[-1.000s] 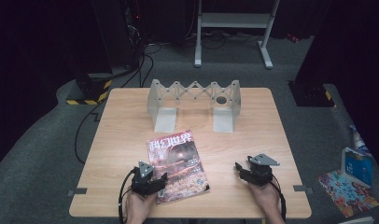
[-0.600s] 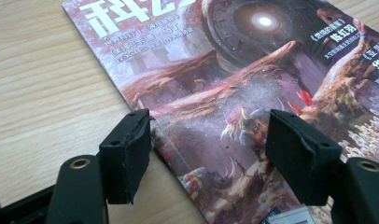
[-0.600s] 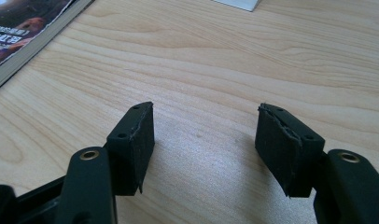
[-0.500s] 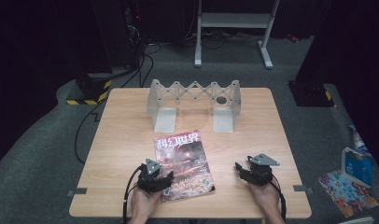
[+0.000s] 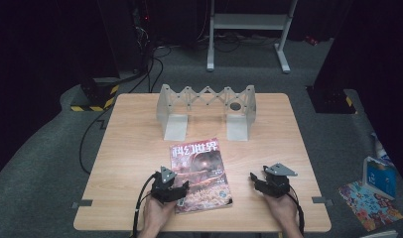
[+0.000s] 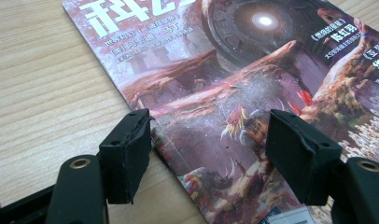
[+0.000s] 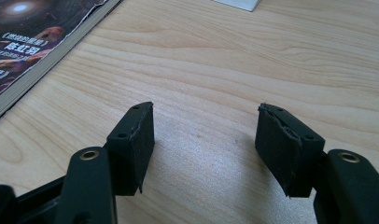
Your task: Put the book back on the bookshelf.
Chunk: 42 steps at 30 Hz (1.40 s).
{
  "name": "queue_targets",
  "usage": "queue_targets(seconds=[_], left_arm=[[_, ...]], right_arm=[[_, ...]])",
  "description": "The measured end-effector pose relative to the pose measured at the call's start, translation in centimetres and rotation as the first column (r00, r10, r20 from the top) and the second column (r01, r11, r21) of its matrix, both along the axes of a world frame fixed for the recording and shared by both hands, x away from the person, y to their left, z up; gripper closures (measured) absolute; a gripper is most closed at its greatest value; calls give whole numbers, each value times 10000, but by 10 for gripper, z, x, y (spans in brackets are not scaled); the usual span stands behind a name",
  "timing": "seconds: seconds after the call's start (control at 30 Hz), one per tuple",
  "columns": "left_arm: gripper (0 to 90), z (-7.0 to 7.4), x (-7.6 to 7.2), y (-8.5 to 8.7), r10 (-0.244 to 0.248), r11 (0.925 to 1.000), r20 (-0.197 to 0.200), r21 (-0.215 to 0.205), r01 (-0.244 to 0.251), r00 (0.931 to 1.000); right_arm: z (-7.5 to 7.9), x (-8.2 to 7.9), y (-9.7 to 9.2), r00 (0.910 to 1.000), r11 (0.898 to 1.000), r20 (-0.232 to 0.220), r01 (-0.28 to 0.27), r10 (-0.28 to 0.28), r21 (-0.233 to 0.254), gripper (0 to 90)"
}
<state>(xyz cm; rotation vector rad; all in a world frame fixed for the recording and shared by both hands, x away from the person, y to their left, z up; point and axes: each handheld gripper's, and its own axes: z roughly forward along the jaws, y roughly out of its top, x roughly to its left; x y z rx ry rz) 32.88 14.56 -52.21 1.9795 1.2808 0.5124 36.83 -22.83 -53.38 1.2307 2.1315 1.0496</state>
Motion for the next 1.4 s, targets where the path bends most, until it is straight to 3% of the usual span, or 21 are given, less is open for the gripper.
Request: queue_targets(seconds=[0.63, 1.0, 1.4], left_arm=[[314, 0, 7, -9, -451, 9990, 75, -10, 451, 9990], [311, 1, 17, -24, -830, 9965, -39, 82, 831, 9965], [310, -2, 24, -22, -1063, 9931, -116, -517, 1056, 9943]], right_arm=[[0, 0, 0, 10000, 10000, -4, -10, 10, -4, 376], [0, 1, 0, 10000, 10000, 18, -60, 60, -48, 383], [1, 1, 0, 9998, 9999, -107, -170, 169, -19, 400]])
